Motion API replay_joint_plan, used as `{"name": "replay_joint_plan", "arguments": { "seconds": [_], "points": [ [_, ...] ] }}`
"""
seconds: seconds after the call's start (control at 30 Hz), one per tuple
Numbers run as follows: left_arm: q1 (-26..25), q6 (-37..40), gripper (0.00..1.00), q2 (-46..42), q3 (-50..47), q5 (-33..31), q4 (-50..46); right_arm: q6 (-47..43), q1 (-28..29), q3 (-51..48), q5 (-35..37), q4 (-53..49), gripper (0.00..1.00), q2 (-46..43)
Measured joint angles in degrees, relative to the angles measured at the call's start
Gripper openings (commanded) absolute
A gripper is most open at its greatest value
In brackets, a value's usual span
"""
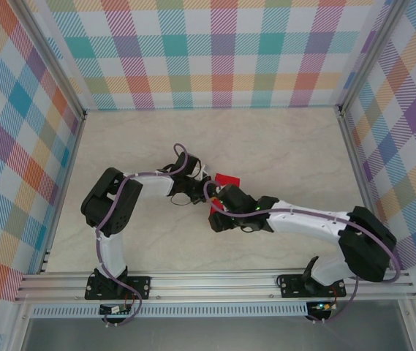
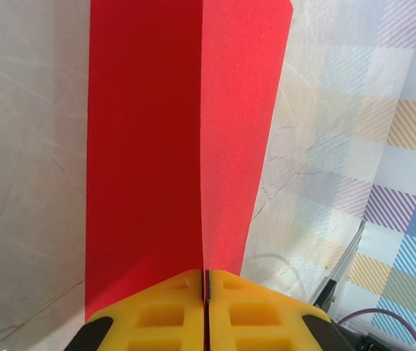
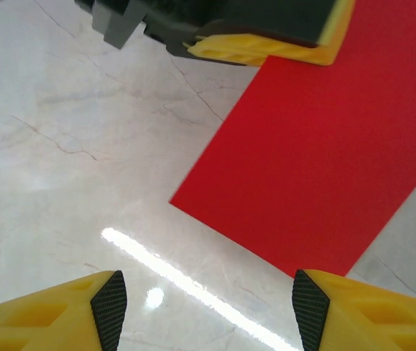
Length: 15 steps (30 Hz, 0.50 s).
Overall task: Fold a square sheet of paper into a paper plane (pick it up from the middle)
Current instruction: Fold the triangle a second time at the center of the table.
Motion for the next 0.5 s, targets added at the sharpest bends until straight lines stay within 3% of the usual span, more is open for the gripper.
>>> {"name": "replay_joint_plan", "arguments": {
  "seconds": [0.23, 0.5],
  "points": [
    [0.0, 0.0, 0.07, 0.0, 0.0, 0.0, -0.9, -1.1, 4.1, 5.8, 9.2, -1.6, 0.62, 8.3],
    [0.0, 0.0, 0.07, 0.0, 0.0, 0.0, -0.9, -2.1, 4.6, 7.3, 13.3, -3.6, 0.49, 10.6]
  ]
}}
